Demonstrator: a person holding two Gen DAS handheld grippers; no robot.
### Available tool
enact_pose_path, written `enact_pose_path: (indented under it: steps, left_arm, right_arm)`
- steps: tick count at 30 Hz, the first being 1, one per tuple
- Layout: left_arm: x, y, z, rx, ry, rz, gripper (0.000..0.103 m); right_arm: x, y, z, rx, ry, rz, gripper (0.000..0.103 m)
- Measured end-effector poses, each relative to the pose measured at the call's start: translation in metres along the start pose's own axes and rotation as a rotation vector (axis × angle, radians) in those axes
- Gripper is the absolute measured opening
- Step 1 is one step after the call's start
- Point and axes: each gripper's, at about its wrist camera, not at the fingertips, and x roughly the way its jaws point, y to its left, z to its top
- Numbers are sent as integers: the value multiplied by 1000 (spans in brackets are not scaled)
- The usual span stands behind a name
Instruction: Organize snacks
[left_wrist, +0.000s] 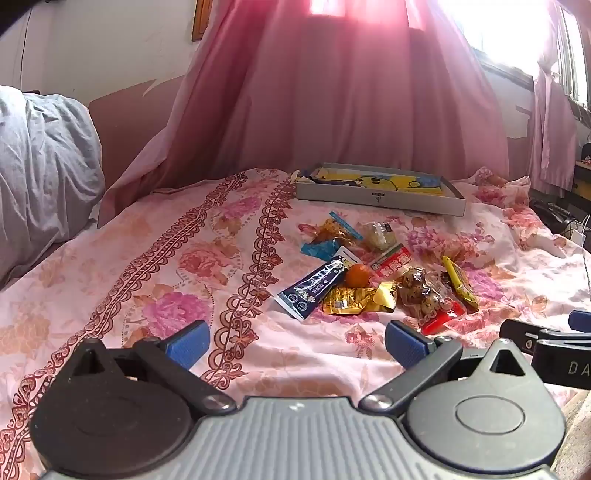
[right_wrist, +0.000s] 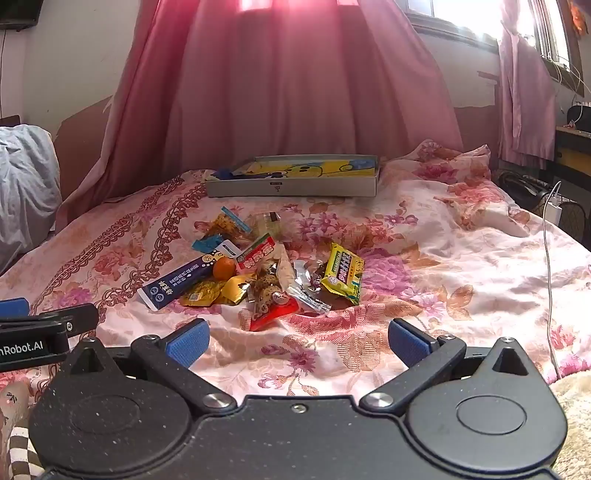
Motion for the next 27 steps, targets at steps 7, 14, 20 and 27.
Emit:
enact_pose_path:
  steps: [7,14,20,27]
  left_arm:
    - [-3,-1,2,-1,-3,-1,103]
    - [-3,0,2,-3,-4,-3,103]
    - [-3,0,2,-5,-5,-3,103]
    - [-3,0,1,-4,-7,0,103]
  right_arm:
    - [1,-1,0,0,1,1,102]
    - [0,0,0,1,0,2,102]
    - [0,0,0,2,0,2,102]
    - [0,0,0,2,1,3,102]
